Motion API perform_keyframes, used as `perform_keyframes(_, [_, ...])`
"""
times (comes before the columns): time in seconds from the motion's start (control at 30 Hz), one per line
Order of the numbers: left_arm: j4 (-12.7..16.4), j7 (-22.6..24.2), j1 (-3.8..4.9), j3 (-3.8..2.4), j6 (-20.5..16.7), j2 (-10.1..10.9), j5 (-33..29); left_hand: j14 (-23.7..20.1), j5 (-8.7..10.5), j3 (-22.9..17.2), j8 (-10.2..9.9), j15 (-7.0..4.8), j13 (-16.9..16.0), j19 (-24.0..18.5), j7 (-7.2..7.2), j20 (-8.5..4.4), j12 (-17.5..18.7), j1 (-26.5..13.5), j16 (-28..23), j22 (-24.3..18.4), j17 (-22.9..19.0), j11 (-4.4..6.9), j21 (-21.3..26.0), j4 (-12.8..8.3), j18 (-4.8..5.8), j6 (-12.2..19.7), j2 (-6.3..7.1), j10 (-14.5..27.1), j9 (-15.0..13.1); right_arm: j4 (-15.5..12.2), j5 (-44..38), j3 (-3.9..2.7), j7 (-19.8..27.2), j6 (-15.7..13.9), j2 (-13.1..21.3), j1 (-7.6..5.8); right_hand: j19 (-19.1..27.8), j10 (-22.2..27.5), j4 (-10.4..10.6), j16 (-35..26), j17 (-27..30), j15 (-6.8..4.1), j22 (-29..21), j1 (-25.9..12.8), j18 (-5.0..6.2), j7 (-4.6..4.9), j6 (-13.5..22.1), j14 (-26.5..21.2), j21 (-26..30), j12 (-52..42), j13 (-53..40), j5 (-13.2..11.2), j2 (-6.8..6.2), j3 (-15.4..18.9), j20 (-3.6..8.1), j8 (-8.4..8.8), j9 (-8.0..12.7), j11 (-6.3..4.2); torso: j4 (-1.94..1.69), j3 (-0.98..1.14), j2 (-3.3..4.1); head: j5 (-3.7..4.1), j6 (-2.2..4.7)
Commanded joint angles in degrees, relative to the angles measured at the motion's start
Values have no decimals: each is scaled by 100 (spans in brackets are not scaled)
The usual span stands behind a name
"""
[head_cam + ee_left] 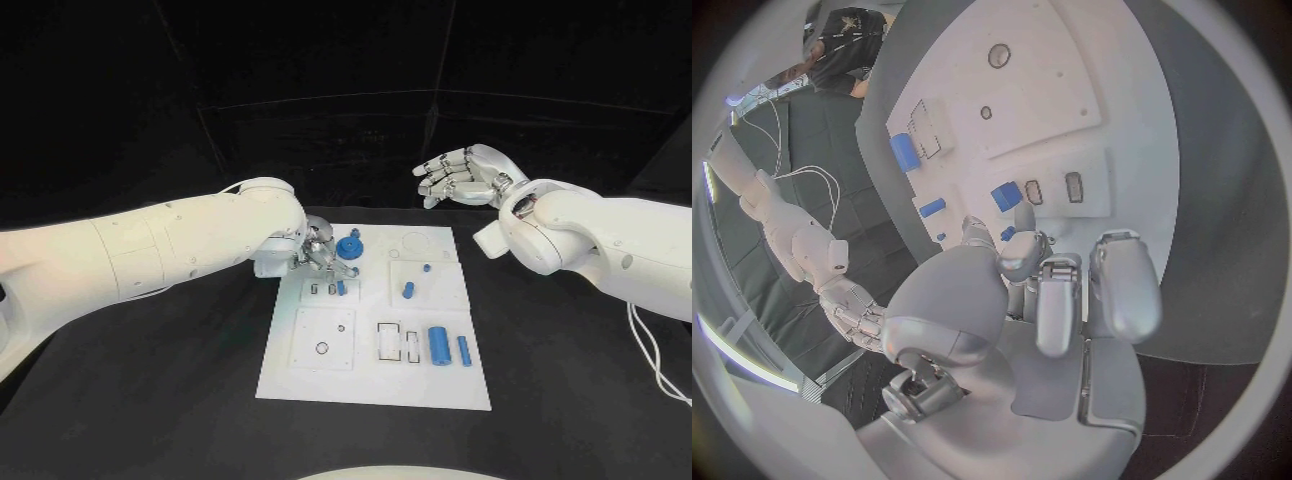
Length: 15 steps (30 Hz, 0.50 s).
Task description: Assemble the parts on the task board
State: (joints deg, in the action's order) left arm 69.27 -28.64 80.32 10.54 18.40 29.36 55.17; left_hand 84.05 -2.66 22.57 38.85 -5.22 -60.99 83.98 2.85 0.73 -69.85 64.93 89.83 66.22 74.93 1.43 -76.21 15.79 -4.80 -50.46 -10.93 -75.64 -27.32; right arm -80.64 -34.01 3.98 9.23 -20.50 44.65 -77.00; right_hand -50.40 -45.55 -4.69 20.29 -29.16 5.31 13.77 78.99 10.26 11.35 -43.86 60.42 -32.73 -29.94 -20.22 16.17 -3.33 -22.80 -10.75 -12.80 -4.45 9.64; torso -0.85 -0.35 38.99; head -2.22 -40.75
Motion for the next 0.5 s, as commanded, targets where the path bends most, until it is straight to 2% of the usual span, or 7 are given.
perform_keyframes(0.03, [-39,-50,-8,4,271,-41,95,595,-4,-11,20,0,5,117,-10,-8,-5,65,17,-7,1507,3,1,-39,55,37,4,54,-6,12,192,-6,142,-55,-16,-17,-51,0,-38,-22,10,31,-9,-50,-17,300,61,33,41,-28,20,-10,6,18,0,-27,1,36,-6,-5,-3,3,-11])
perform_keyframes(0.43, [-181,-61,-65,11,339,-162,130,595,-4,-44,54,6,5,109,-5,-2,-8,121,17,-9,1507,-3,4,-69,53,73,-31,66,-44,31,197,-6,42,129,-44,-19,-9,159,-68,-85,85,91,-78,-71,-45,352,210,-61,171,-106,134,-19,25,79,-34,-72,5,93,1,-2,-5,24,-27])
perform_keyframes(0.5, [-190,-61,-67,11,339,-169,131,595,-4,-50,59,7,1,108,-5,-1,-11,129,17,-11,1507,-3,6,-74,53,77,-37,65,-50,34,197,-6,11,178,-47,-19,-8,173,-72,-88,91,94,-84,-71,-46,354,221,-67,181,-119,143,-20,28,85,-36,-81,4,96,-1,0,-5,56,-28])
